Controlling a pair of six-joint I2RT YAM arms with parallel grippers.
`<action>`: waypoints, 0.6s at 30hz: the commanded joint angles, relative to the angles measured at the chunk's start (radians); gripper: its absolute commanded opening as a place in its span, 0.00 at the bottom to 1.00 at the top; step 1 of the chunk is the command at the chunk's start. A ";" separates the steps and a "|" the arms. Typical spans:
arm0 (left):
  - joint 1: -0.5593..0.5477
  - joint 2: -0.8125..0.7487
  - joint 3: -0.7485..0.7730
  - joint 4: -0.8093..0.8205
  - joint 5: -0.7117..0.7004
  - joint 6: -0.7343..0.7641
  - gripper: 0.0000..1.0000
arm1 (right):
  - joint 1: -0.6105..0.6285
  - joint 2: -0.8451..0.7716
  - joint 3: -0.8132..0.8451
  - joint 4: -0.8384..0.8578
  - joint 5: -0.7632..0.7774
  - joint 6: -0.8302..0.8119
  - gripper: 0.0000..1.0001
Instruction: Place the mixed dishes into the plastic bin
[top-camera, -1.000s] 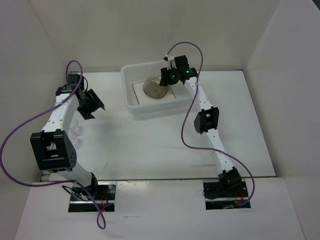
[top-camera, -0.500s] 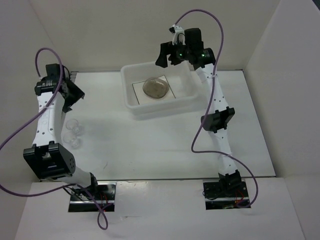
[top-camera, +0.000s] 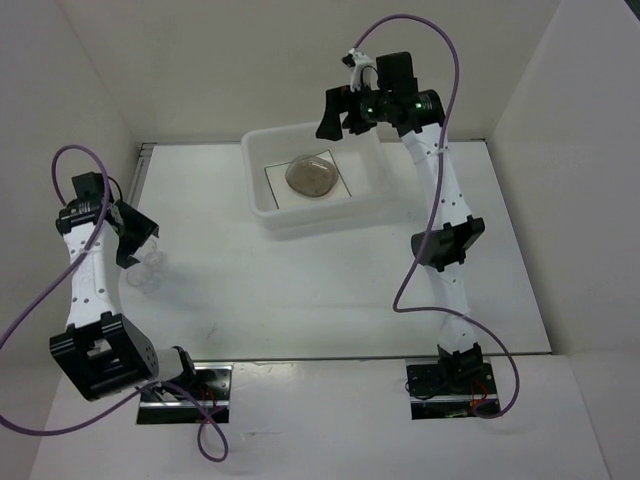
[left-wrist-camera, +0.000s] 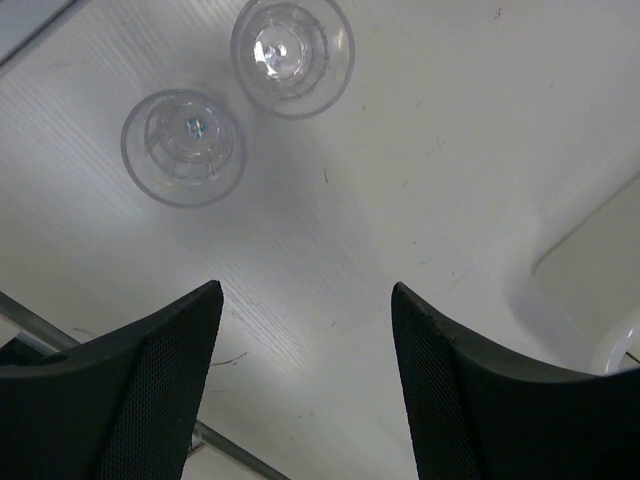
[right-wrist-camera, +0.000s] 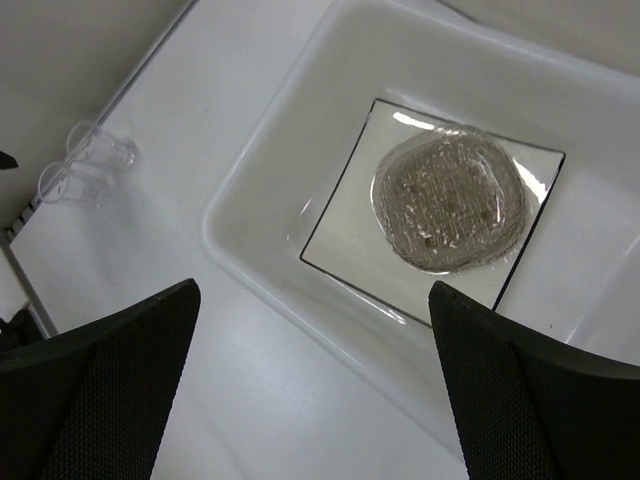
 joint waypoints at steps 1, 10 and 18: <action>0.000 -0.089 -0.031 0.005 0.003 -0.045 0.75 | 0.027 -0.056 0.116 -0.012 -0.002 -0.022 1.00; 0.000 -0.167 -0.123 -0.139 -0.150 -0.096 0.75 | 0.059 -0.103 0.108 -0.092 0.116 -0.053 1.00; 0.000 -0.272 -0.218 -0.193 -0.151 -0.211 0.74 | 0.091 -0.132 0.147 -0.145 0.141 -0.071 1.00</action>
